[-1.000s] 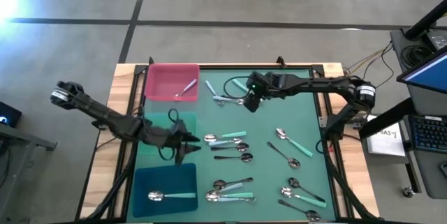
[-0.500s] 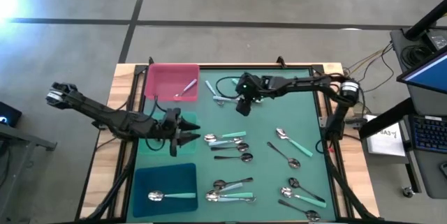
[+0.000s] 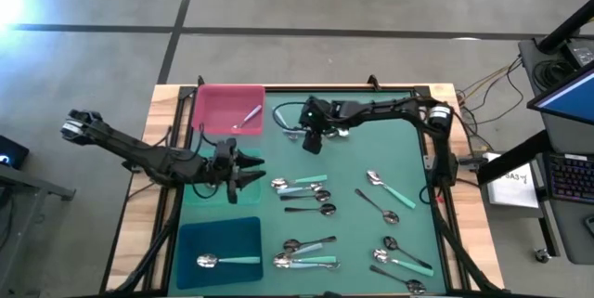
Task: Sort silverware by color (type)
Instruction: Put the blue spoon into the pink bin
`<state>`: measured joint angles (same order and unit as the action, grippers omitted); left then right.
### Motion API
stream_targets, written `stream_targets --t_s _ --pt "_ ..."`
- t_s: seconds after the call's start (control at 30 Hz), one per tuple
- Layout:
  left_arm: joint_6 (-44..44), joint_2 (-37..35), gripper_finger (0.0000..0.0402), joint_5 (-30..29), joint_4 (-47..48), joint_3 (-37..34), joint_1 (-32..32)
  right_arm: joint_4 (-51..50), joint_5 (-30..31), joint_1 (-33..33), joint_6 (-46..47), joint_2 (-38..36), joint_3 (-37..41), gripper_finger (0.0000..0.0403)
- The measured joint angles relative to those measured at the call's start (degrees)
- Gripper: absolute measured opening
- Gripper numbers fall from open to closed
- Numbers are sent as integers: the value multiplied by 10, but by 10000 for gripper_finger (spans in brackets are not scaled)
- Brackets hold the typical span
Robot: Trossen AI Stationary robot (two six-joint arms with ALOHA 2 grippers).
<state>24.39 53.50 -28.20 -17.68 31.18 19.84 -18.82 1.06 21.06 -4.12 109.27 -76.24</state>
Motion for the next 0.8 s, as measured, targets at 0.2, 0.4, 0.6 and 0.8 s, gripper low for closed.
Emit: stream_targets --t_s 0.2,0.4,0.6,0.8 --pt "-41 -36 162 -25 23 0 -1 1 0 4 -6 36 -37 194" --pt "-90 -89 162 -28 49 0 -1 0 0 7 -18 62 -59 194" --pt "-120 -152 162 -29 86 0 -1 -2 0 10 -30 62 -59 190" --pt "-138 -184 162 -60 112 0 -1 -9 -2 14 -34 67 -59 156"
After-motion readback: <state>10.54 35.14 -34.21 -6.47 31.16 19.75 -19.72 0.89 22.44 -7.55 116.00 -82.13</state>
